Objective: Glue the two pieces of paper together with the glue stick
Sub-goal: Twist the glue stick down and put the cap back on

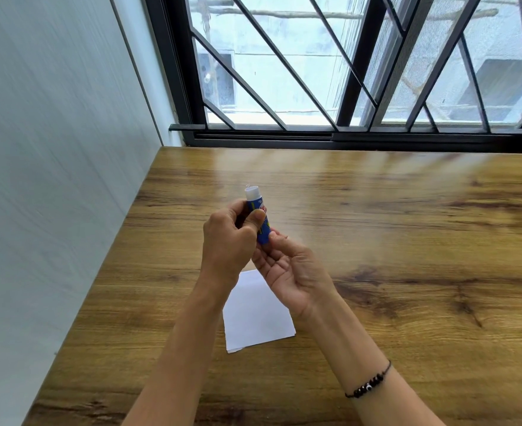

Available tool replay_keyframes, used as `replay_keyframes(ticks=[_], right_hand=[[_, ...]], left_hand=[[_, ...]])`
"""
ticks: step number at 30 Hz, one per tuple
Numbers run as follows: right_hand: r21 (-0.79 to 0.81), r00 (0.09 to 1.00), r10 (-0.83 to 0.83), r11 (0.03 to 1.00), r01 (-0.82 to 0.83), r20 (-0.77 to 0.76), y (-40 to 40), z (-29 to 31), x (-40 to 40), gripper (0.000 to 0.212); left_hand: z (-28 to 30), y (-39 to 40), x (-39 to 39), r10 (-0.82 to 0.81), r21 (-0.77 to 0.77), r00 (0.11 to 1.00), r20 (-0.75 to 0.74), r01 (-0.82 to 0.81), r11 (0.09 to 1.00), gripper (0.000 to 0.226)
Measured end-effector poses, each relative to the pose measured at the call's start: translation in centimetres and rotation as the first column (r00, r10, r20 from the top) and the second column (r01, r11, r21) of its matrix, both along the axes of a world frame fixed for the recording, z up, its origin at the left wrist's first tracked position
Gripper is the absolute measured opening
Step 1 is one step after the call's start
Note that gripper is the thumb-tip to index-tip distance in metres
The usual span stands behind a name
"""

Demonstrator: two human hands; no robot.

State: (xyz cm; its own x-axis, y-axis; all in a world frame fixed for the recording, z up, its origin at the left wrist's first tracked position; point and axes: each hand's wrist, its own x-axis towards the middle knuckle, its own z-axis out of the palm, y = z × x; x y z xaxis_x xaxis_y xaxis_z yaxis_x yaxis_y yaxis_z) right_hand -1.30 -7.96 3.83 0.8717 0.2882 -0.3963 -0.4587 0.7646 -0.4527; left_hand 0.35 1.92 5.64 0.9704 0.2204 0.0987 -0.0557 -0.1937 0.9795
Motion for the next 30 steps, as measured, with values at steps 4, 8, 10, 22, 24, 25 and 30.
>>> replay_keyframes(ticks=[4, 8, 10, 22, 24, 25, 30], right_hand=[[0.038, 0.996, 0.032, 0.999, -0.029, -0.083, 0.01, 0.28, -0.05, 0.032], [0.013, 0.996, 0.037, 0.999, -0.036, -0.081, 0.17, 0.15, -0.07, 0.027], [0.006, 0.999, 0.012, 1.000, -0.012, -0.049, 0.22, 0.11, -0.04, 0.017], [0.081, 0.994, 0.049, 0.996, -0.041, -0.094, 0.16, 0.06, -0.14, 0.033], [0.056, 0.995, 0.048, 0.997, -0.043, -0.091, 0.15, -0.01, -0.07, 0.031], [0.044, 0.996, 0.040, 0.998, -0.037, -0.083, 0.13, -0.01, -0.04, 0.028], [0.026, 1.000, -0.009, 1.000, 0.010, -0.020, 0.06, -0.04, 0.08, 0.008]], left_hand=[[0.07, -0.15, 0.03, 0.002, -0.011, 1.000, 0.001, -0.002, 1.000, 0.009], [0.00, -0.08, 0.02, 0.002, 0.008, 1.000, 0.020, -0.003, 1.000, 0.007], [-0.01, -0.02, 0.04, 0.006, 0.008, 1.000, 0.015, -0.006, 1.000, 0.007], [-0.05, -0.14, 0.13, 0.011, 0.018, 1.000, 0.011, -0.012, 1.000, 0.007], [-0.01, -0.19, 0.12, 0.007, 0.012, 1.000, 0.010, -0.008, 1.000, 0.008], [-0.01, -0.22, 0.13, 0.007, 0.010, 1.000, 0.009, -0.007, 1.000, 0.008], [-0.01, -0.22, 0.12, 0.006, 0.008, 1.000, 0.004, -0.006, 1.000, 0.011]])
